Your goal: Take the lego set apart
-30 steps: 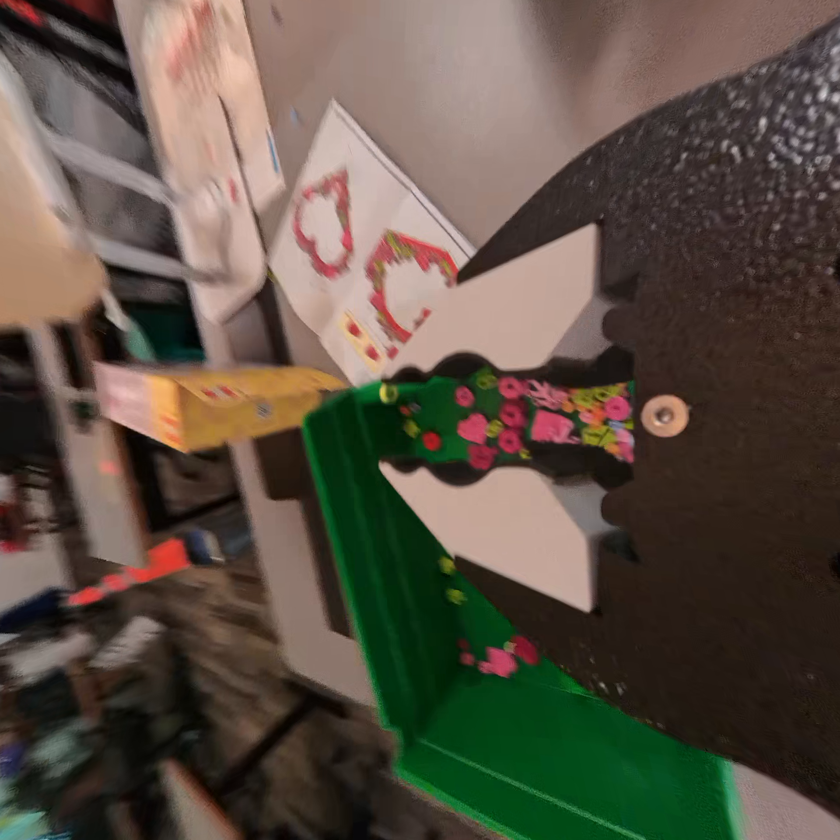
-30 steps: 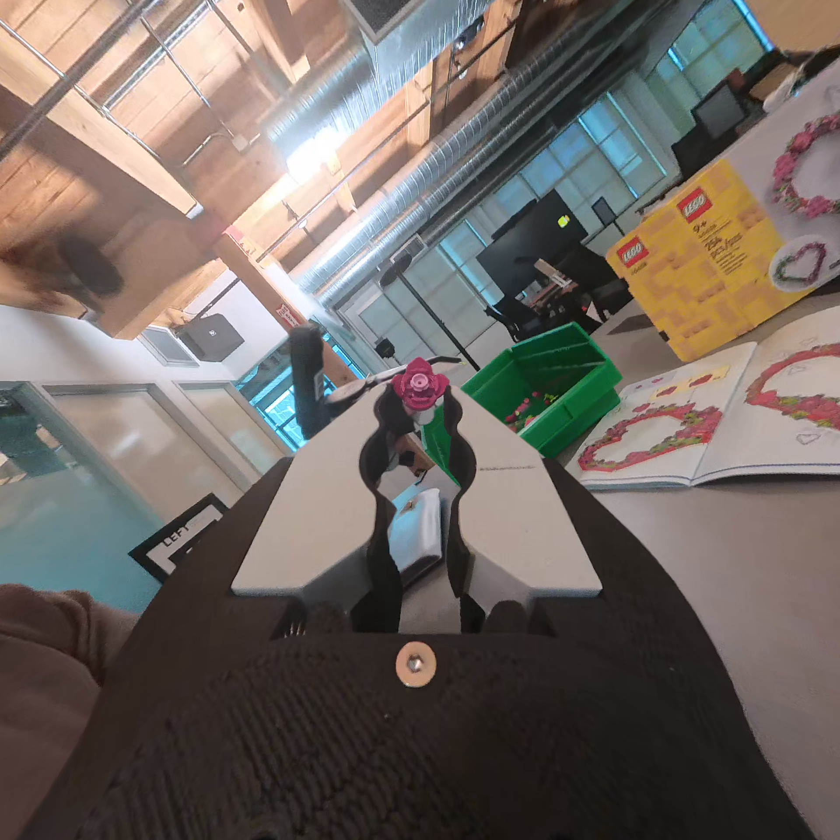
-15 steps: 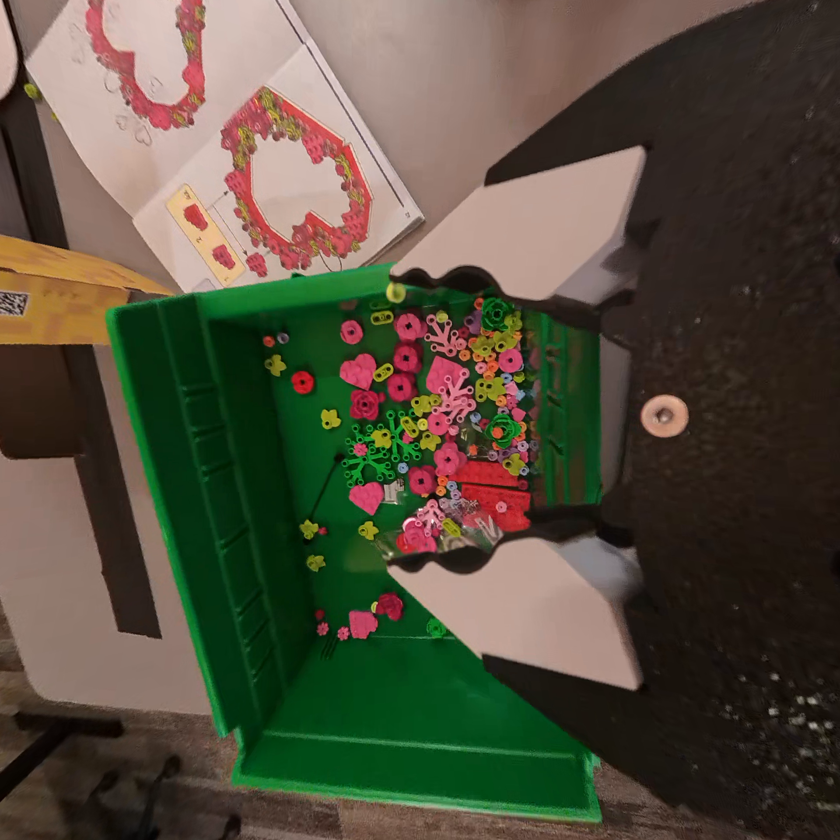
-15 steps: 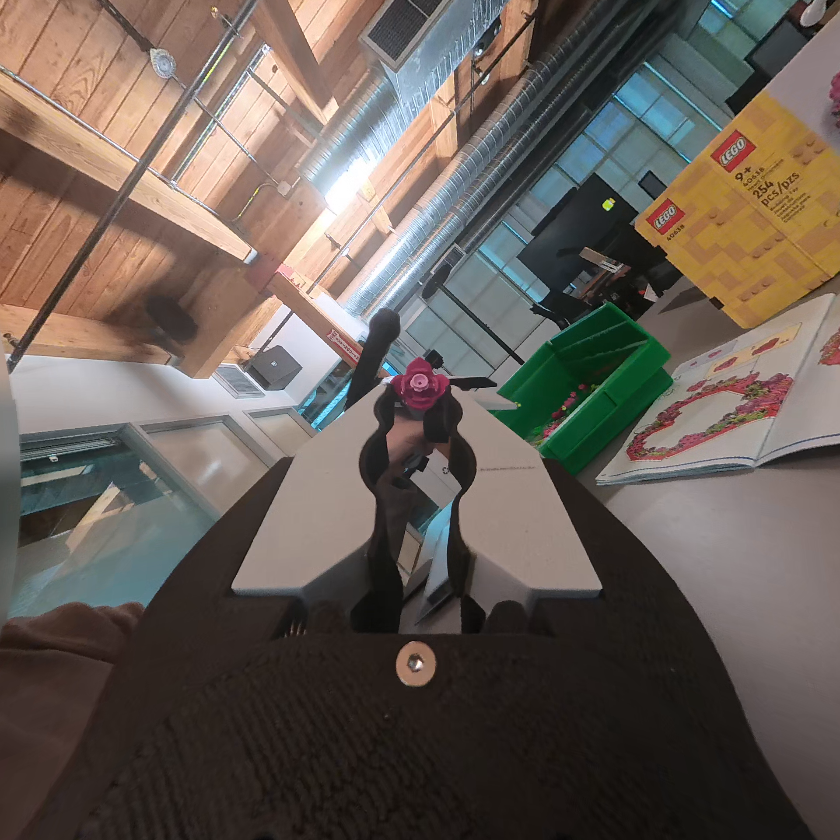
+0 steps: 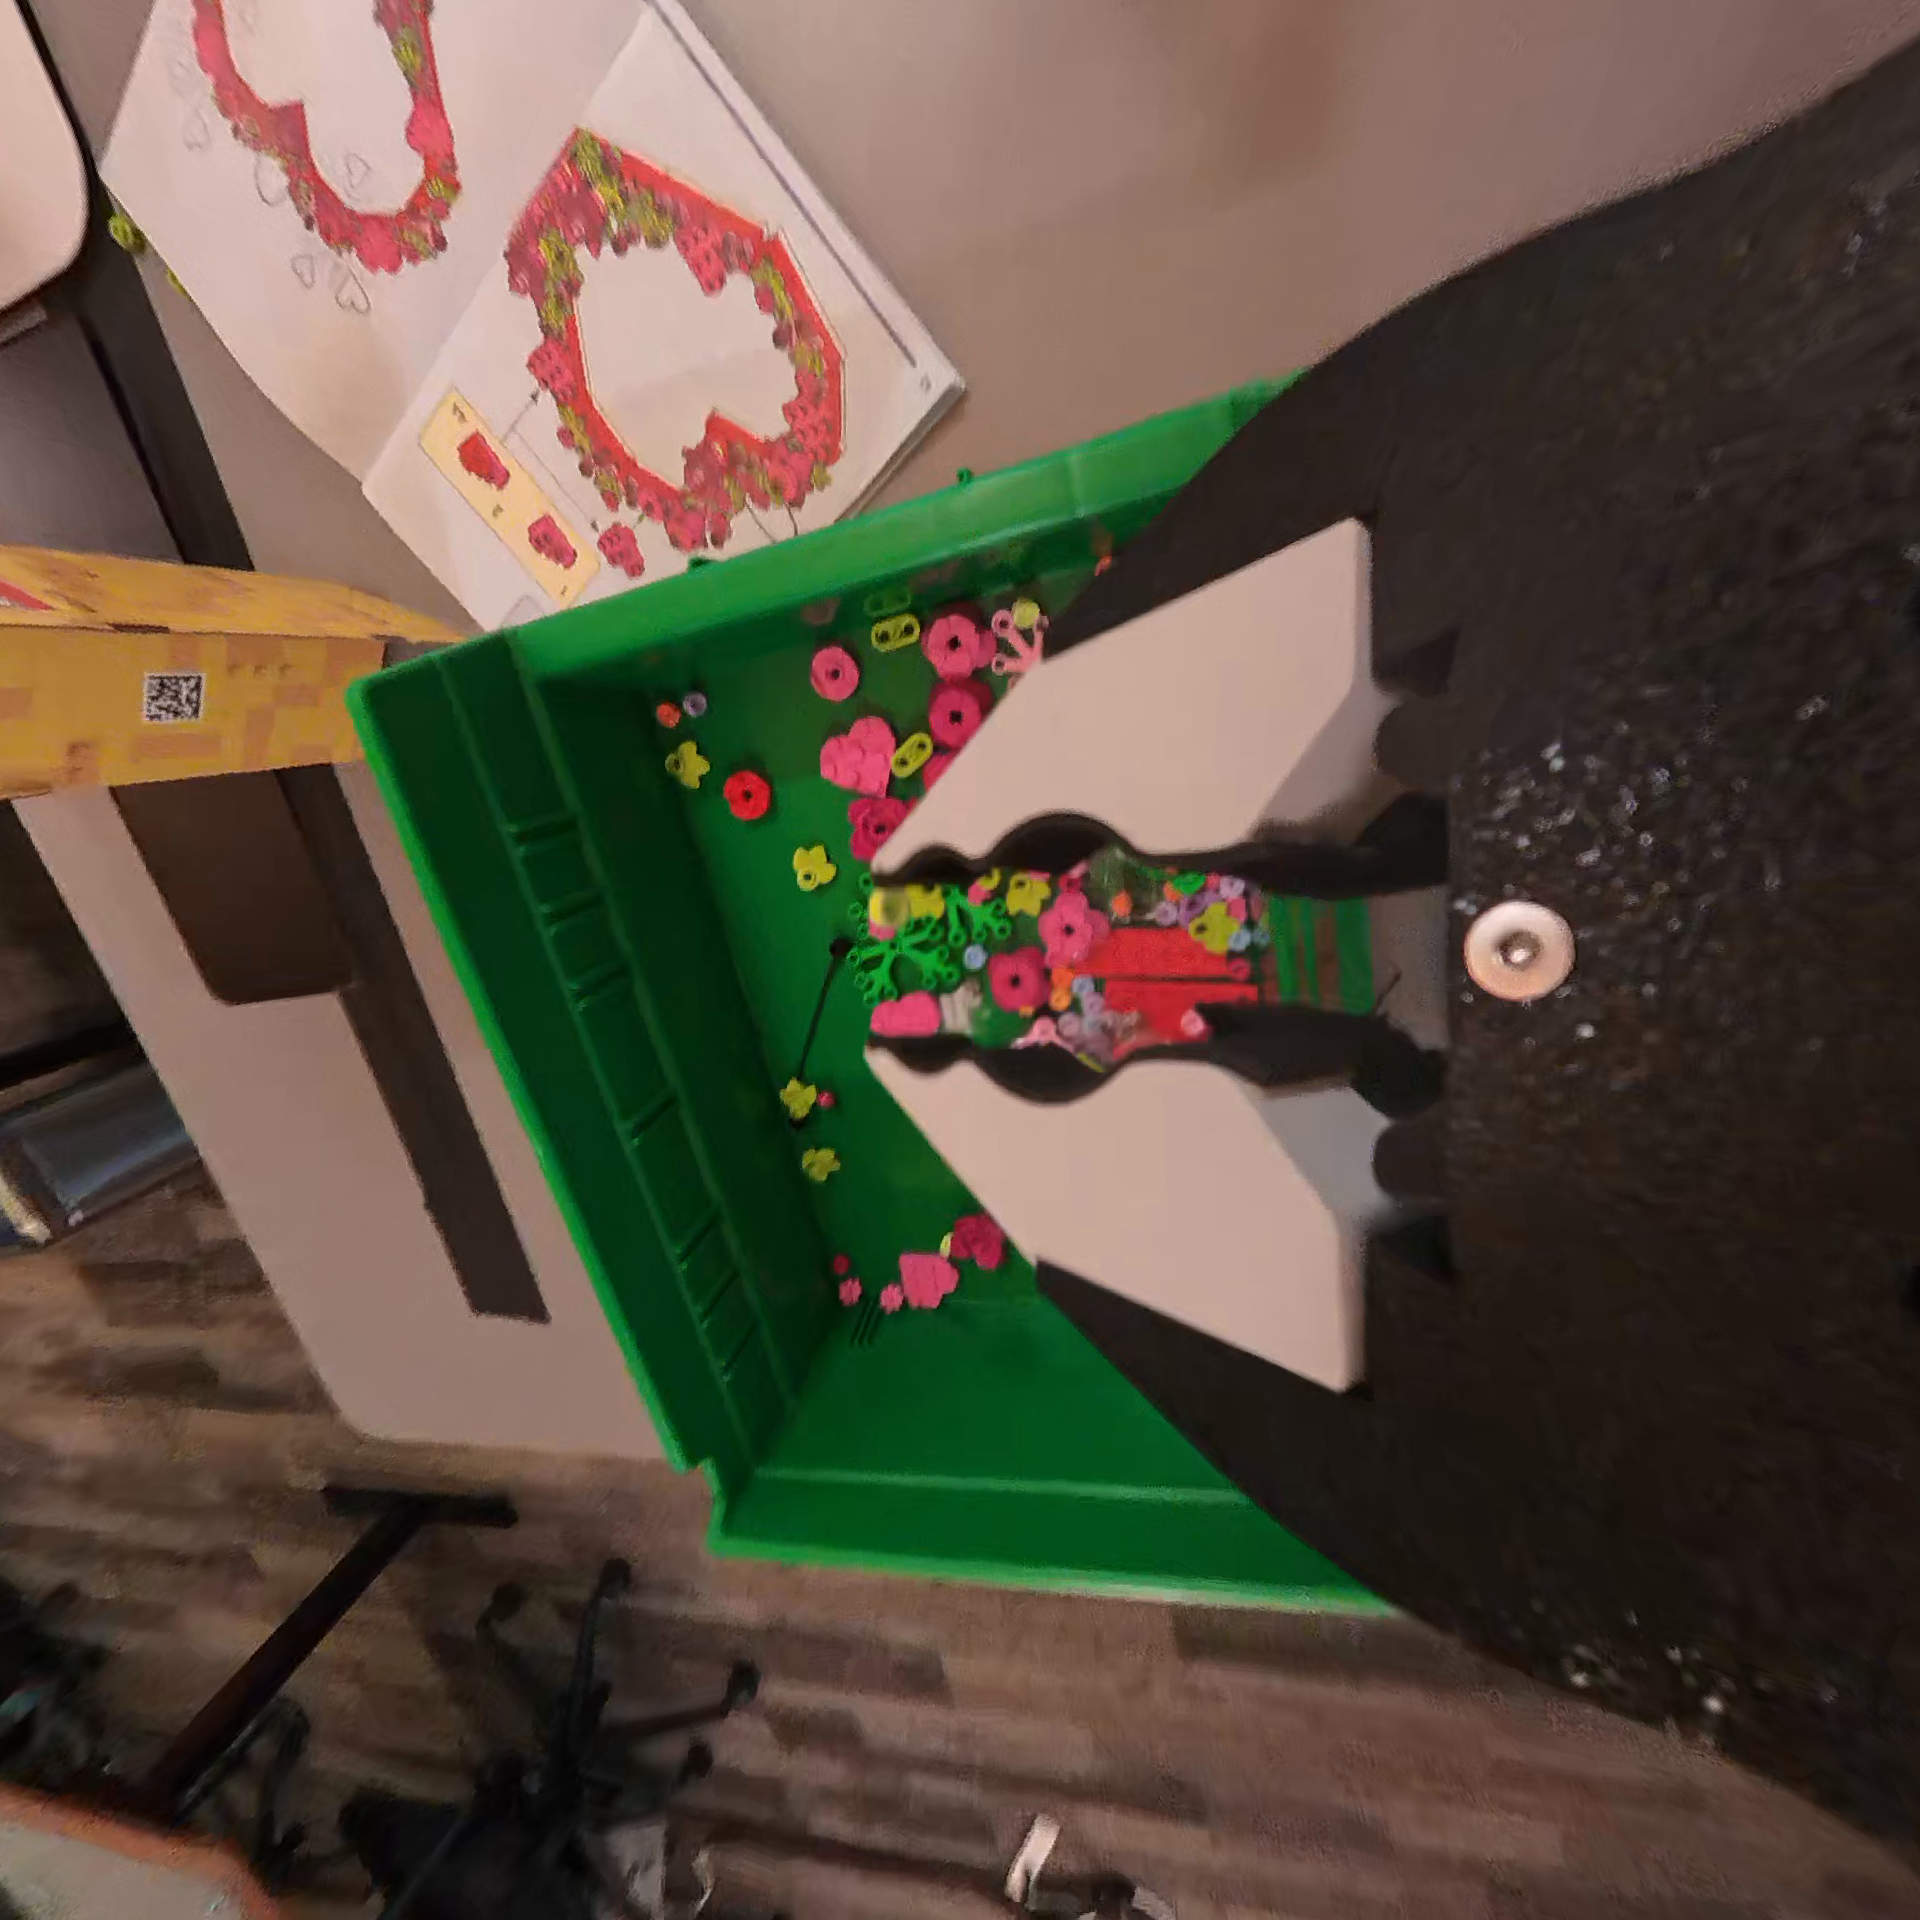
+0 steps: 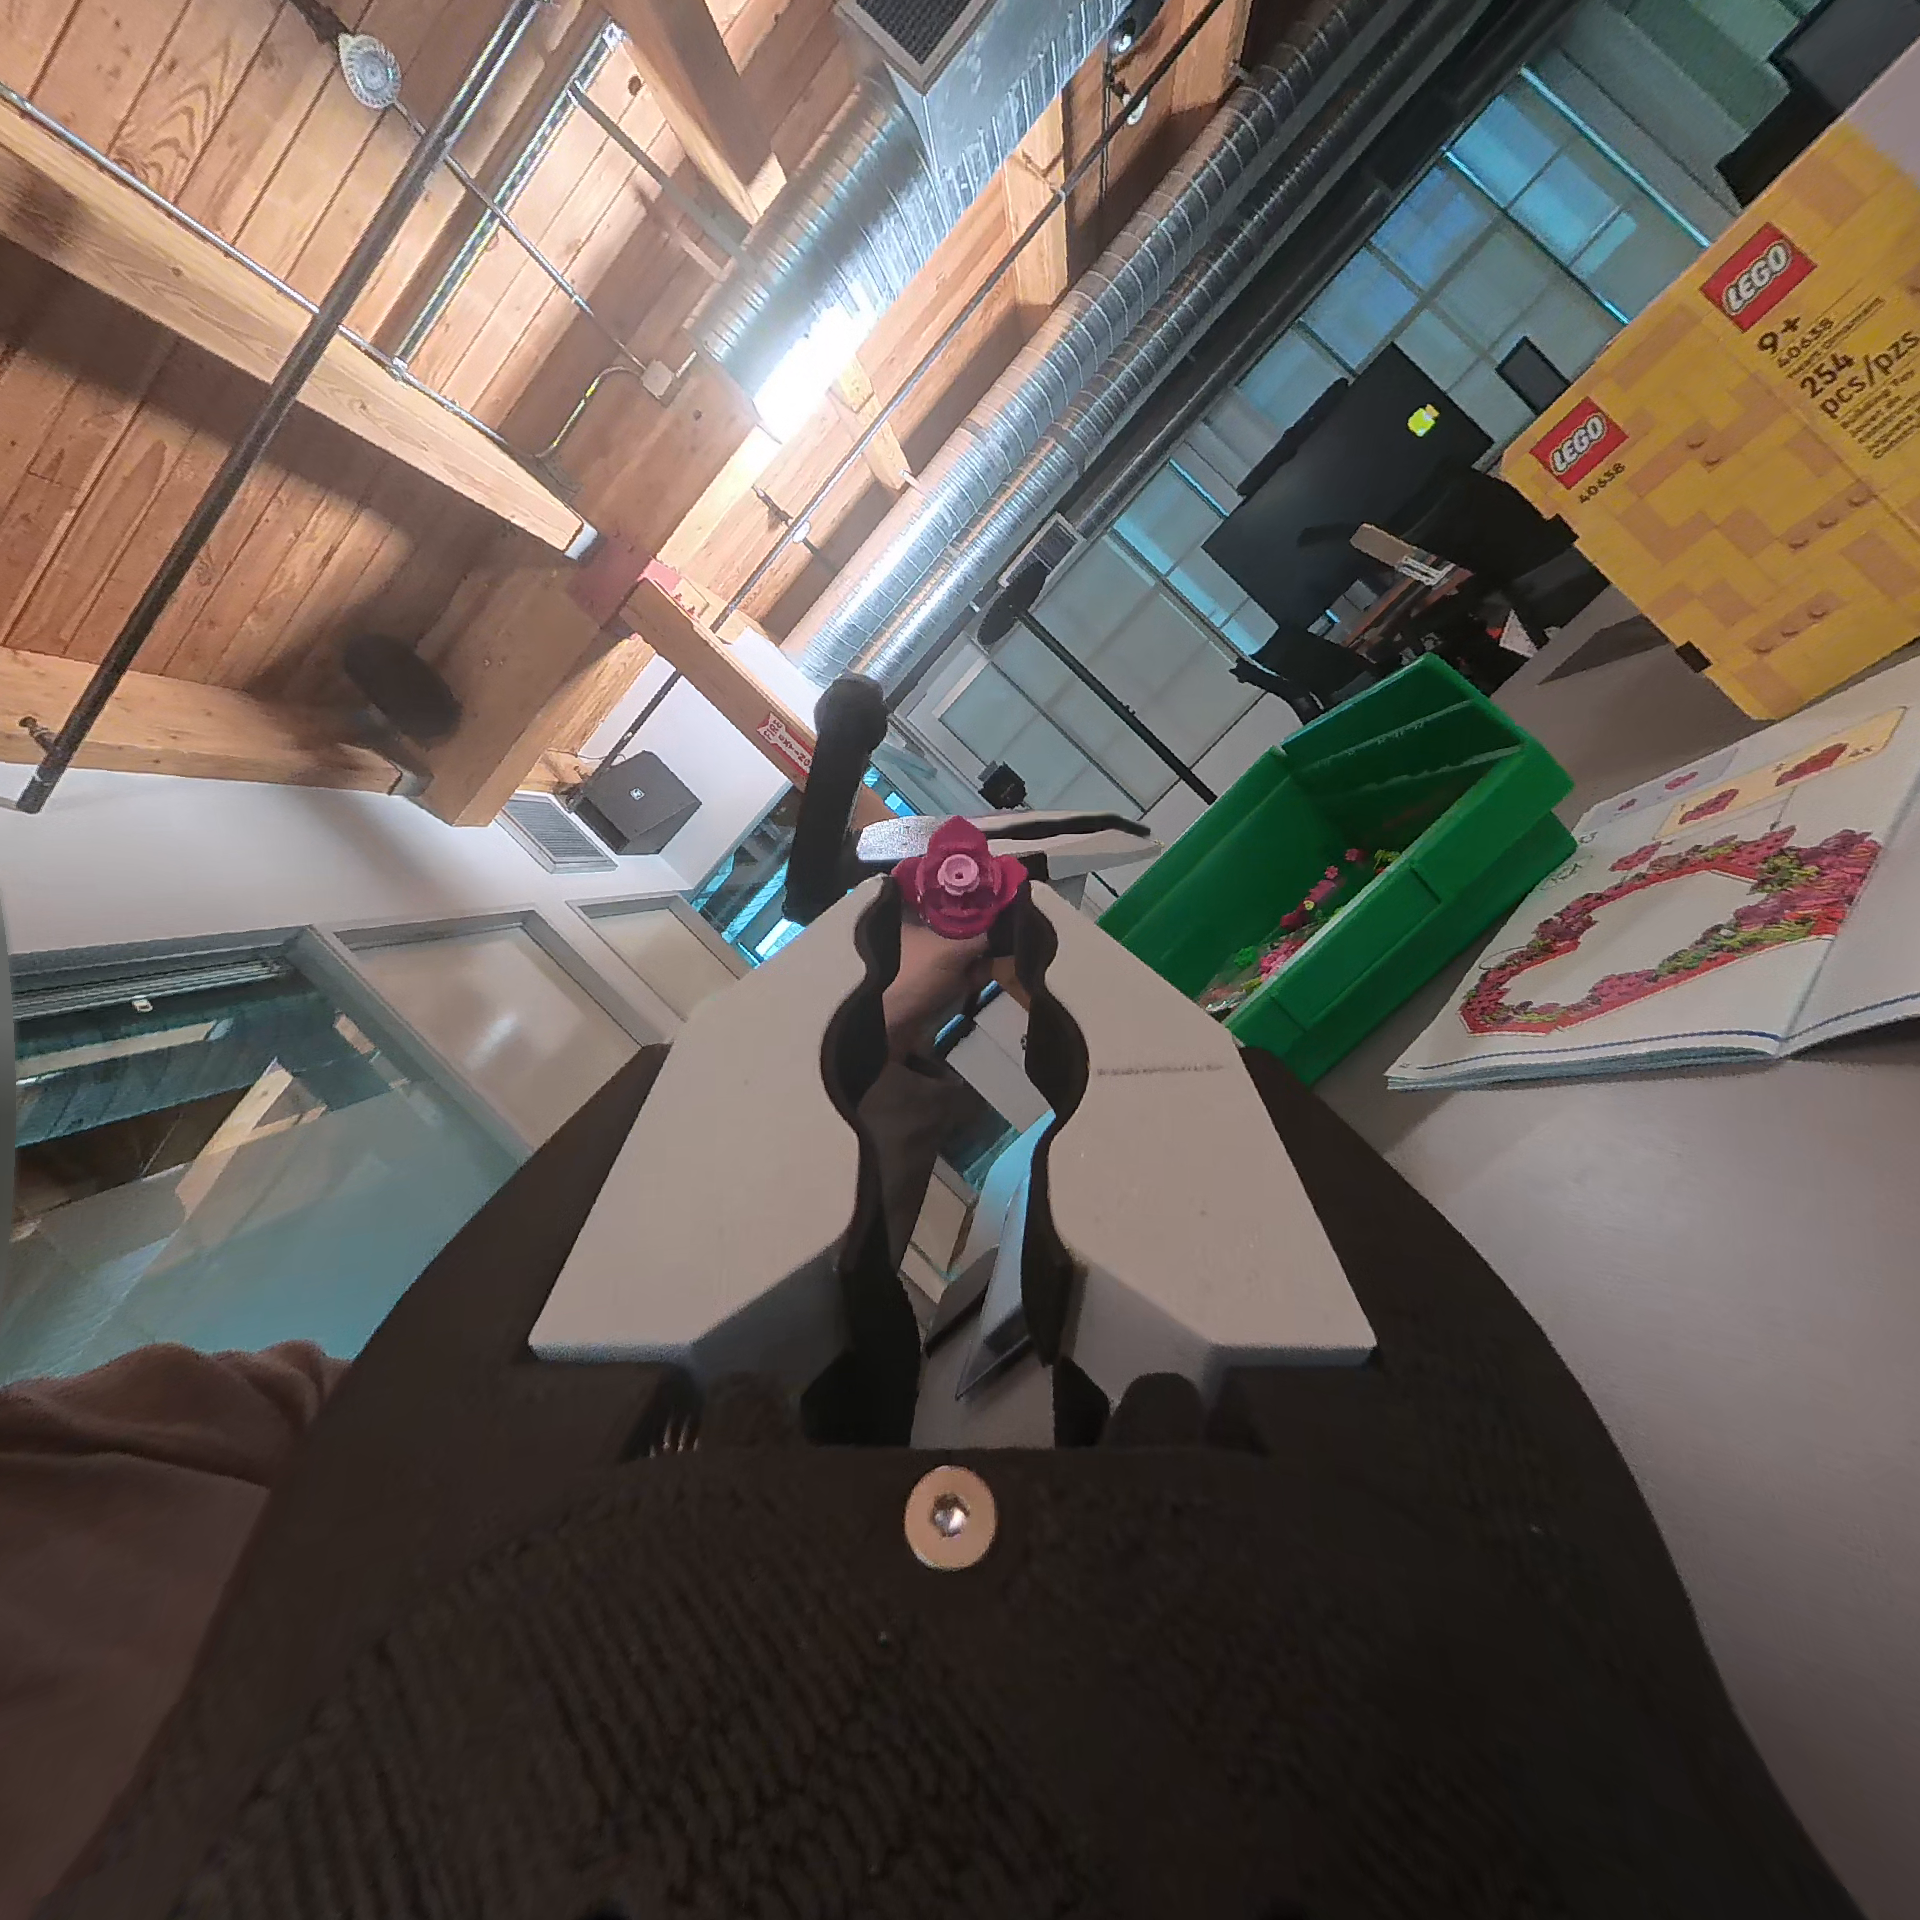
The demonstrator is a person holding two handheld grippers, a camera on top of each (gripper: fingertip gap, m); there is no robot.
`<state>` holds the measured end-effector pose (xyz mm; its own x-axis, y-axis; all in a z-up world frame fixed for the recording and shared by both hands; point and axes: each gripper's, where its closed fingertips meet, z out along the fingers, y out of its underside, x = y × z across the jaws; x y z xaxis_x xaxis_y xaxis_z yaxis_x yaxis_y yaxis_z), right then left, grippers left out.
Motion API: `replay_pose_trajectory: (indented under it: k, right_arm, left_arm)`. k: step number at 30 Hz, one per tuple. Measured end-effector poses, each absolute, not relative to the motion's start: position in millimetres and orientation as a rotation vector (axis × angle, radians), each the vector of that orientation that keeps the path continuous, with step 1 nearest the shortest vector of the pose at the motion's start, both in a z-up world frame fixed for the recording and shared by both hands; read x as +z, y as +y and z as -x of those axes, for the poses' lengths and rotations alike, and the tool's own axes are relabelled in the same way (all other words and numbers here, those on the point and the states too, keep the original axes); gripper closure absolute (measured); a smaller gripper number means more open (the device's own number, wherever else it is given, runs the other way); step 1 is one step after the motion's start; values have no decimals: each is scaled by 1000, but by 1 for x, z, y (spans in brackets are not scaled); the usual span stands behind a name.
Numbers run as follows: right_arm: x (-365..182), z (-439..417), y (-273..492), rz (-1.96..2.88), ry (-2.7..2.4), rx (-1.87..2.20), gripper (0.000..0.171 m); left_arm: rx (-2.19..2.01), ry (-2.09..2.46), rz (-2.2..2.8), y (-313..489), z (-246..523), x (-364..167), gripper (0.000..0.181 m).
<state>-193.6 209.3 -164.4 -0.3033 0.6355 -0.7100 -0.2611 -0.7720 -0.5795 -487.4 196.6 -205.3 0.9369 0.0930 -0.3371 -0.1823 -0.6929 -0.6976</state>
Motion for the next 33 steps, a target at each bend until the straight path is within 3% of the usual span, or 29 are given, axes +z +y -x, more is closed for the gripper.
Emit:
replay_pose_trajectory:
  k: [1, 3, 8, 11, 17, 24, 27, 29, 31, 33]
  right_arm:
    - [-165, 194, 209, 1383, -488, 2101, 151]
    - [-165, 194, 209, 1385, -494, 2095, 151]
    - [-166, 195, 209, 1387, -493, 2106, 151]
    - [-165, 195, 208, 1386, -496, 2107, 151]
    - [-164, 195, 206, 1382, -509, 2106, 151]
    - [-163, 195, 204, 1379, -525, 2100, 151]
    - [-163, 196, 203, 1383, -529, 2102, 151]
    - [-163, 197, 202, 1381, -531, 2105, 151]
    - [-162, 196, 201, 1379, -533, 2106, 151]
    - [-162, 196, 201, 1378, -535, 2104, 151]
  left_arm:
    - [484, 97, 2279, 196, 489, -203, 151]
    - [530, 175, 2230, 198, 489, -197, 135]
    - [568, 544, 2185, 193, 484, -191, 114]
    - [481, 630, 2233, 186, 490, -187, 112]
    - [-641, -25, 2364, 198, 481, -163, 118]
    - [-967, -534, 2676, 182, 495, -183, 102]
    - [-810, -648, 2817, 174, 509, -199, 95]
    - [-630, -646, 2883, 173, 522, -206, 95]
    - [-777, -566, 2791, 188, 502, -197, 98]
    - [-557, -533, 2888, 181, 513, -209, 98]
